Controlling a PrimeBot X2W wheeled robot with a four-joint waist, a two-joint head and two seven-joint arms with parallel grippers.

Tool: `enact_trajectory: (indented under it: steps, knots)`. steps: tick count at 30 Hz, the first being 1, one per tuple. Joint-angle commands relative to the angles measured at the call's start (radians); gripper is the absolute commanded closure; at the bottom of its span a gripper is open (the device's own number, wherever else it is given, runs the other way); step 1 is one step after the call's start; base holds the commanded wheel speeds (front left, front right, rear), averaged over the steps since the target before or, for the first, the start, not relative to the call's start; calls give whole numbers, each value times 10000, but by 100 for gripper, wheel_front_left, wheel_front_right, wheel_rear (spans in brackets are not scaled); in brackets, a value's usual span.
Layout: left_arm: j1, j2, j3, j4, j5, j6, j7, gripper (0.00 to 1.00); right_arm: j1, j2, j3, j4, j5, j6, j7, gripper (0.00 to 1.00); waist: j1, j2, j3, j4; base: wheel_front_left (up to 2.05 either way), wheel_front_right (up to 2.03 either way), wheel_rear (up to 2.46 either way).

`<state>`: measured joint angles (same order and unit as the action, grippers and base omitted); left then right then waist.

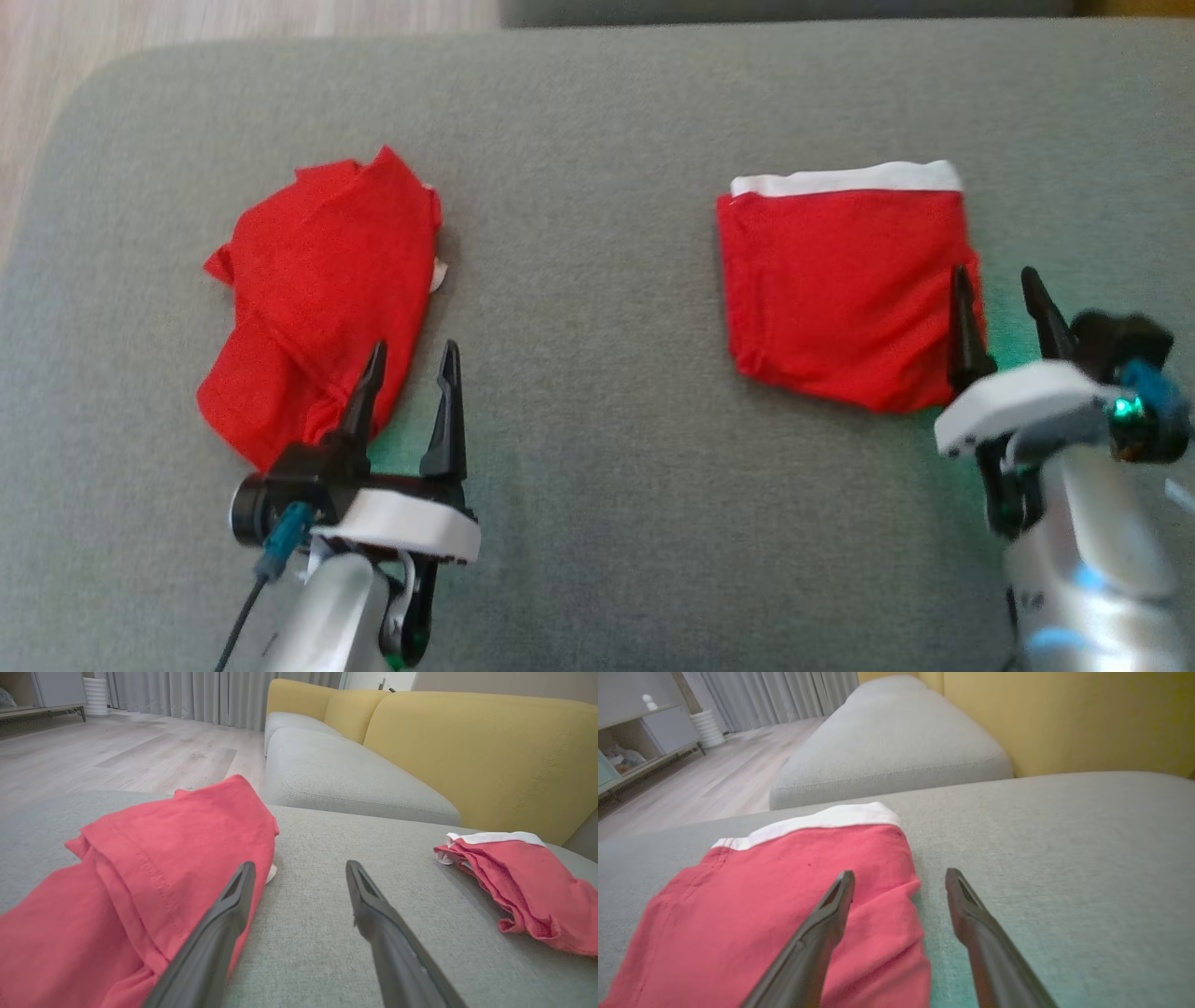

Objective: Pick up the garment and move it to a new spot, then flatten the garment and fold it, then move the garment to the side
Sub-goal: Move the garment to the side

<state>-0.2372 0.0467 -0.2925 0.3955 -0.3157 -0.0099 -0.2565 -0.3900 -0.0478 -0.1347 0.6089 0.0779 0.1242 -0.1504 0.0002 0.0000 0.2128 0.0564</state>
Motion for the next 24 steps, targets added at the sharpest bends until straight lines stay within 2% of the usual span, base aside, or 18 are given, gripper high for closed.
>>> enact_trajectory:
  steps: [1, 7, 11, 12, 13, 19, 24]
  knots:
    - [-364, 36, 235, -286, 85, -26, -53, 0, -421, -24, 116, -26, 61, 65, 142, 0, -2, 0, 223, 196, 0, 0, 0]
    - [-595, 36, 77, -212, 16, -1, -53, 0, -1646, -24, -380, 1859, 407, 65, 950, 0, -2, 0, 538, 547, 0, 0, 0]
    - [-624, 36, 65, -192, -3, 37, -53, 0, -2072, -24, -175, 2956, 615, 65, 1581, 0, -2, 0, 564, 652, 0, 0, 0]
    - [-623, 36, 75, -185, 1, 40, -53, 0, -2132, -24, -97, 3130, 615, 65, 1664, 63, -2, 0, 554, 659, 0, 0, 0]
    - [-620, 36, 93, -174, 7, 43, -53, 0, -2172, -32, -36, 3244, 571, 65, 1649, 100, -2, 0, 532, 660, 0, 0, 0]
    - [-562, 36, 232, -112, 39, 62, -53, 0, -2258, -328, 463, 3592, 126, 65, 1147, 100, -2, 0, 207, 505, 0, 0, 0]
    - [-410, 36, 340, -106, 48, 69, -53, 0, -2386, -879, 1183, 3530, -464, 65, 816, 100, -2, 0, -160, 203, 0, 0, 0]
